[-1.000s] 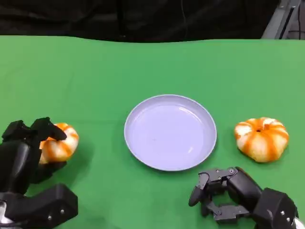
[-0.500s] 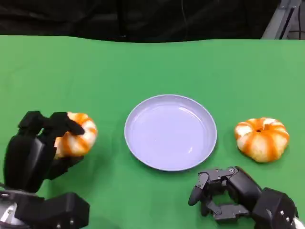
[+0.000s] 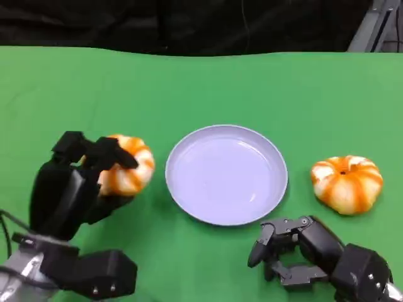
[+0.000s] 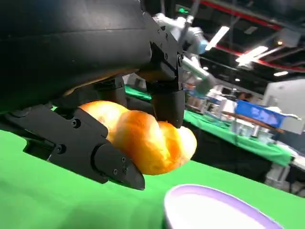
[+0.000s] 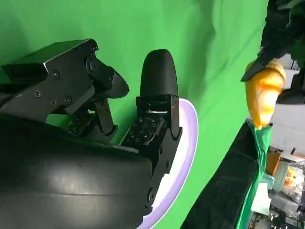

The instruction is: Grasp the bread from the table and place it into the plate.

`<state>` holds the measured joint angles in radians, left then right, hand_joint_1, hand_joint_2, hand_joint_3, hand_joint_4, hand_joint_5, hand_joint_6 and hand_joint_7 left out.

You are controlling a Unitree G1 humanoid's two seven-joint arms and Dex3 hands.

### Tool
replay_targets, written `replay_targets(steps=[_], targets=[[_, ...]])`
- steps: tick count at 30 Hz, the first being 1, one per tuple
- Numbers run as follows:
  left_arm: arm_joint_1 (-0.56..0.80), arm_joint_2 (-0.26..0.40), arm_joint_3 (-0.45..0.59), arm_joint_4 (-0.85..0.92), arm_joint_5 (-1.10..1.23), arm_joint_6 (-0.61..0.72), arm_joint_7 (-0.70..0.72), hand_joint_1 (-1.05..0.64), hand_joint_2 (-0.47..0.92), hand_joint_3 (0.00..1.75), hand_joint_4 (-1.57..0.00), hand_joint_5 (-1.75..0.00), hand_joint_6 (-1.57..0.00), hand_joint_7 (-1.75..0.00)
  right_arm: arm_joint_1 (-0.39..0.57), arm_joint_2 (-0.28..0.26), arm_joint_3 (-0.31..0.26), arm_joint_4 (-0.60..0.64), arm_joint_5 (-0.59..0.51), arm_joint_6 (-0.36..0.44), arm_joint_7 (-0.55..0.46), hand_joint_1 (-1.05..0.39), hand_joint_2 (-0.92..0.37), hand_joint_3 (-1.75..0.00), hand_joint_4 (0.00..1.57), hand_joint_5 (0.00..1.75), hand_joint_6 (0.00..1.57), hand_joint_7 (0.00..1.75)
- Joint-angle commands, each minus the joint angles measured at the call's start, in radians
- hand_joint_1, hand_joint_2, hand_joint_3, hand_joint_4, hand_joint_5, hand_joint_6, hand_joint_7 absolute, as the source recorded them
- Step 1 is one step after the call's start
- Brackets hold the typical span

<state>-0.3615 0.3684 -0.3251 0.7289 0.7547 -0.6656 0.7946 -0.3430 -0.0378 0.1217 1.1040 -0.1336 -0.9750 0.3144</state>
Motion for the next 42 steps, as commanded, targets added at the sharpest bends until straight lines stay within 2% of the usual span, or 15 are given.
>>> replay_targets(steps=[1,12,18,32,42], targets=[[-0.04,-0.002,-0.011,0.019,0.0,-0.02,-0.007,-0.04,0.84,0.01,-0.58,-1.75,-0.55,-1.54,-0.005,-0.005,-0.006,0.011,0.004,-0.003,-0.006,0.21,-0.63,-0.96,1.0,1.26,1.01,0.91],[-0.09,-0.047,-0.032,0.051,-0.02,-0.043,-0.067,-0.05,0.84,0.01,-0.56,-1.75,-0.53,-1.56,-0.007,-0.001,-0.008,0.014,0.005,-0.001,-0.013,0.21,-0.64,-0.95,1.0,1.26,1.02,0.91],[-0.134,-0.075,-0.046,0.099,-0.023,-0.066,-0.096,-0.08,0.85,0.01,-0.54,-1.75,-0.46,-1.64,-0.004,-0.001,-0.004,0.011,-0.005,0.002,-0.027,0.21,-0.63,-0.94,1.01,1.25,1.01,0.91],[-0.243,-0.124,-0.081,0.216,-0.047,-0.098,-0.192,-0.14,0.9,0.02,-0.49,-1.75,-0.45,-1.6,-0.006,0.0,0.002,0.007,-0.013,-0.003,-0.033,0.2,-0.62,-0.95,1.0,1.25,1.02,0.9],[-0.296,-0.154,-0.096,0.258,-0.071,-0.108,-0.275,-0.11,0.89,0.0,-0.49,-1.75,-0.49,-1.54,-0.002,0.003,0.006,0.008,-0.016,-0.013,-0.034,0.2,-0.63,-0.94,1.01,1.25,1.05,0.89]])
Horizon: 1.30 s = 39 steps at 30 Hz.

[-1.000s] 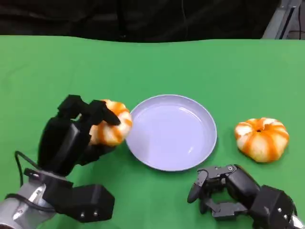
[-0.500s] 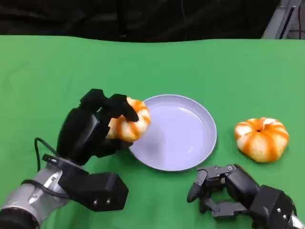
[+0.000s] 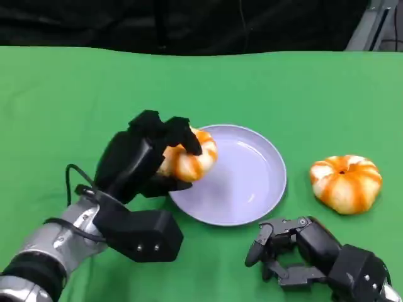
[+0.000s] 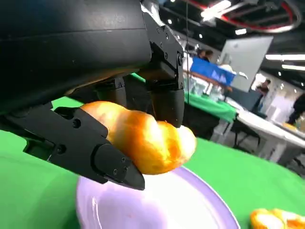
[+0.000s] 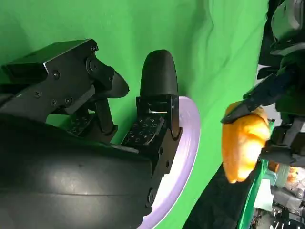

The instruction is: Grasp the bread from the table and place it into the plate.

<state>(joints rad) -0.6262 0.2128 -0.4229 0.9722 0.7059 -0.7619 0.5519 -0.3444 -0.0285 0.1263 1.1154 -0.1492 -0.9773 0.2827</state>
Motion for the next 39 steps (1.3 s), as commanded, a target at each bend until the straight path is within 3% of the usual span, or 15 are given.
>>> replay_targets(steps=[1,11,12,20,23,32,36,38,39], targets=[[-0.037,-0.001,0.001,0.017,-0.023,-0.012,-0.041,-0.11,0.89,0.0,-0.49,-1.75,-0.49,-1.55,-0.001,-0.006,0.002,-0.003,-0.001,-0.009,-0.002,0.2,-0.64,-0.94,1.01,1.25,1.06,0.89],[-0.085,-0.037,-0.024,0.043,-0.028,0.005,-0.096,-0.14,0.89,0.0,-0.49,-1.75,-0.49,-1.54,-0.001,-0.003,0.0,-0.004,0.008,0.001,0.01,0.2,-0.65,-0.91,0.99,1.29,1.05,0.89],[-0.093,-0.044,-0.026,0.054,-0.029,0.004,-0.098,-0.13,0.87,0.0,-0.51,-1.73,-0.55,-1.44,-0.001,0.001,-0.002,-0.004,0.015,0.005,0.016,0.21,-0.65,-0.91,0.98,1.29,1.05,0.9],[-0.136,-0.067,-0.036,0.109,-0.037,0.025,-0.145,-0.09,0.87,0.01,-0.48,-1.75,-0.49,-1.54,-0.004,0.018,-0.013,0.0,0.037,0.018,0.052,0.21,-0.68,-0.86,0.97,1.31,1.06,0.92],[-0.154,-0.074,-0.042,0.125,-0.039,0.037,-0.166,-0.08,0.86,0.01,-0.47,-1.74,-0.54,-1.42,-0.005,0.016,-0.009,0.004,0.025,0.007,0.043,0.19,-0.67,-0.85,0.96,1.32,1.04,0.91],[-0.207,-0.105,-0.049,0.159,-0.05,0.055,-0.243,-0.09,0.86,0.0,-0.44,-1.75,-0.49,-1.49,-0.001,0.009,0.004,-0.002,-0.016,-0.005,-0.01,0.2,-0.66,-0.87,0.97,1.34,1.03,0.9],[-0.233,-0.123,-0.05,0.187,-0.054,0.071,-0.276,-0.11,0.88,0.0,-0.48,-1.63,-0.57,-1.29,-0.002,0.007,0.006,0.002,-0.025,-0.011,-0.02,0.19,-0.66,-0.87,0.97,1.36,1.01,0.92],[-0.251,-0.131,-0.056,0.201,-0.049,0.089,-0.3,-0.11,0.88,0.0,-0.49,-1.63,-0.58,-1.27,-0.002,0.008,0.005,0.002,-0.024,-0.013,-0.018,0.19,-0.66,-0.87,0.97,1.36,1.01,0.92],[-0.266,-0.138,-0.062,0.211,-0.044,0.104,-0.319,-0.09,0.86,0.0,-0.45,-1.64,-0.53,-1.35,-0.001,0.01,0.003,0.002,-0.021,-0.012,-0.013,0.21,-0.66,-0.87,0.96,1.36,1.0,0.93]])
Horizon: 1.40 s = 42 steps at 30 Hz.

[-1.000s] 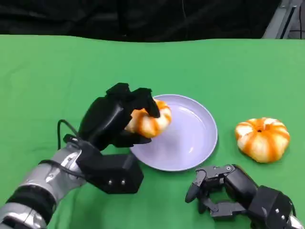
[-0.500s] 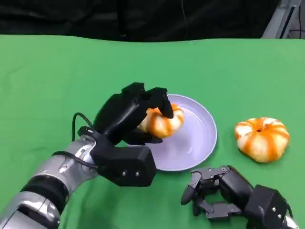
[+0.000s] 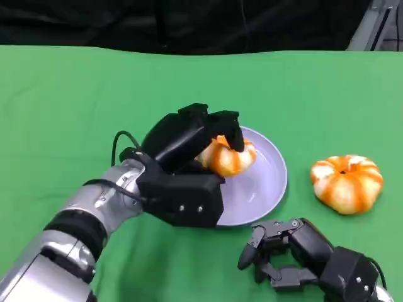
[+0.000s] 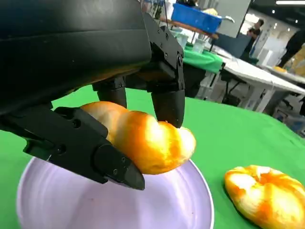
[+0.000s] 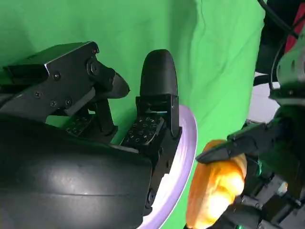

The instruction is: Grasp the bread from the table and place it into the plate.

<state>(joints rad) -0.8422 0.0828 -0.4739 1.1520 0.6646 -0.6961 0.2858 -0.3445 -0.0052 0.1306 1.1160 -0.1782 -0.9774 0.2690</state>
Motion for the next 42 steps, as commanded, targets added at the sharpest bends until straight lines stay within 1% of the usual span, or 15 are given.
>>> replay_targets(steps=[1,3,9,12,18,21,24,26,29,33,34,37,38,40,42], targets=[[-0.061,-0.015,-0.016,0.04,0.0,0.05,-0.067,-0.08,0.86,0.0,-0.44,-1.66,-0.5,-1.39,0.001,-0.012,-0.003,0.001,0.012,-0.012,0.004,0.22,-0.67,-0.87,0.96,1.35,0.99,0.93],[-0.076,-0.025,-0.017,0.055,-0.003,0.067,-0.09,-0.07,0.83,0.0,-0.43,-1.67,-0.47,-1.46,0.002,-0.01,-0.005,0.001,0.016,-0.008,0.009,0.22,-0.68,-0.85,0.96,1.36,0.99,0.93],[-0.095,-0.051,0.003,0.104,-0.034,0.094,-0.152,-0.08,0.83,0.0,-0.48,-1.58,-0.58,-1.3,0.003,-0.005,-0.012,-0.001,0.032,-0.003,0.024,0.22,-0.69,-0.81,0.95,1.38,0.99,0.94],[-0.1,-0.057,0.009,0.116,-0.049,0.118,-0.182,-0.1,0.84,0.0,-0.46,-1.57,-0.54,-1.36,0.004,-0.008,-0.007,-0.01,0.024,0.007,0.017,0.19,-0.68,-0.81,0.95,1.38,1.0,0.94],[-0.098,-0.063,0.011,0.125,-0.054,0.145,-0.193,-0.09,0.84,0.0,-0.5,-1.48,-0.64,-1.17,0.008,-0.009,-0.007,-0.015,0.03,0.01,0.027,0.19,-0.68,-0.82,0.95,1.36,1.02,0.94],[-0.095,-0.064,0.016,0.128,-0.057,0.143,-0.2,-0.09,0.83,0.0,-0.52,-1.44,-0.66,-1.12,0.01,-0.011,-0.004,-0.02,0.023,0.005,0.019,0.2,-0.68,-0.82,0.95,1.36,1.02,0.93],[-0.093,-0.063,0.013,0.129,-0.053,0.149,-0.204,-0.11,0.84,0.0,-0.52,-1.36,-0.68,-1.0,0.013,-0.011,-0.002,-0.028,0.017,0.009,0.012,0.18,-0.67,-0.83,0.95,1.35,1.02,0.93],[-0.091,-0.064,0.013,0.13,-0.053,0.151,-0.203,-0.11,0.84,0.0,-0.53,-1.35,-0.69,-0.98,0.013,-0.012,0.0,-0.028,0.015,0.007,0.009,0.18,-0.67,-0.83,0.95,1.35,1.02,0.93],[-0.088,-0.064,0.02,0.129,-0.061,0.156,-0.213,-0.09,0.85,0.0,-0.54,-1.27,-0.72,-0.87,0.014,-0.012,0.002,-0.029,0.011,0.006,0.003,0.18,-0.66,-0.84,0.95,1.34,1.02,0.92],[-0.085,-0.063,0.022,0.129,-0.071,0.15,-0.218,-0.09,0.84,0.0,-0.53,-1.26,-0.74,-0.82,0.013,-0.011,0.003,-0.029,0.012,0.009,0.004,0.19,-0.66,-0.85,0.95,1.33,1.02,0.92],[-0.084,-0.064,0.023,0.13,-0.075,0.149,-0.22,-0.12,0.85,0.0,-0.55,-1.16,-0.74,-0.74,0.013,-0.011,0.002,-0.028,0.016,0.009,0.008,0.18,-0.66,-0.85,0.95,1.33,1.01,0.92],[-0.084,-0.064,0.024,0.13,-0.082,0.146,-0.225,-0.22,0.88,0.0,-0.71,-0.68,-0.91,-0.22,0.012,-0.011,0.001,-0.028,0.018,0.011,0.01,0.19,-0.66,-0.85,0.95,1.33,1.01,0.91],[-0.085,-0.063,0.02,0.13,-0.079,0.144,-0.226,-0.25,0.89,0.02,-0.73,-0.58,-0.92,-0.14,0.013,-0.011,0.001,-0.029,0.018,0.01,0.01,0.19,-0.66,-0.85,0.95,1.33,1.01,0.91],[-0.088,-0.059,0.012,0.129,-0.071,0.143,-0.229,-0.43,0.91,0.13,-0.79,-0.2,-0.81,-0.03,0.013,-0.013,0.003,-0.032,0.013,0.008,0.007,0.19,-0.66,-0.85,0.95,1.33,1.01,0.91],[-0.093,-0.057,0.005,0.127,-0.067,0.151,-0.235,-0.57,0.92,0.24,-0.76,-0.08,-0.71,-0.01,0.014,-0.012,0.002,-0.034,0.017,0.008,0.012,0.19,-0.66,-0.85,0.95,1.33,1.01,0.91]])
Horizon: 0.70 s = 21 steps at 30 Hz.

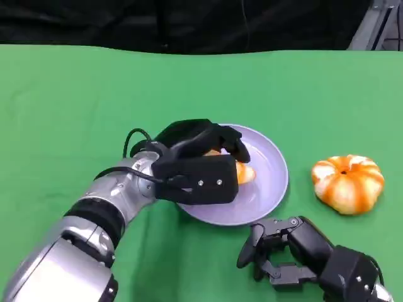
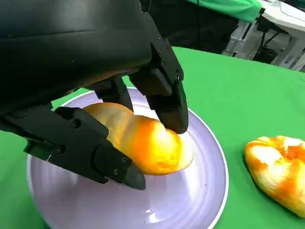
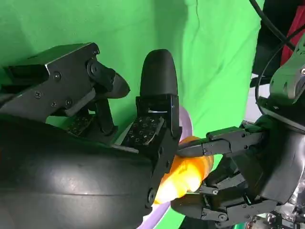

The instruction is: Grasp the bread from the table and place it into the plate.

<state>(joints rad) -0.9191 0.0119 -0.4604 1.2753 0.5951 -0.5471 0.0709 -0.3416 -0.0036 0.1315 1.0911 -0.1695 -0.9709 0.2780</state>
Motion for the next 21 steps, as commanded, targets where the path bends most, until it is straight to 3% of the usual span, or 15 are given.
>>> replay_targets(steps=[1,8,21], targets=[[-0.017,0.013,-0.009,0.003,0.003,0.004,-0.023,-0.66,0.92,0.34,-0.72,-0.03,-0.64,0.0,0.012,-0.012,0.0,-0.009,0.012,0.002,0.006,0.2,-0.66,-0.84,0.95,1.33,1.01,0.91],[-0.023,0.019,-0.007,-0.006,-0.008,0.018,-0.083,-0.89,0.92,0.66,-0.45,0.0,-0.42,0.0,0.011,-0.009,-0.005,0.003,0.022,-0.021,0.016,0.2,-0.66,-0.84,0.97,1.34,1.02,0.91],[-0.026,0.034,0.015,-0.02,-0.034,0.015,-0.178,-1.02,0.92,0.79,-0.27,0.0,-0.27,0.0,0.0,-0.014,0.005,0.01,-0.01,-0.027,-0.019,0.18,-0.63,-0.86,0.96,1.35,1.03,0.91]])
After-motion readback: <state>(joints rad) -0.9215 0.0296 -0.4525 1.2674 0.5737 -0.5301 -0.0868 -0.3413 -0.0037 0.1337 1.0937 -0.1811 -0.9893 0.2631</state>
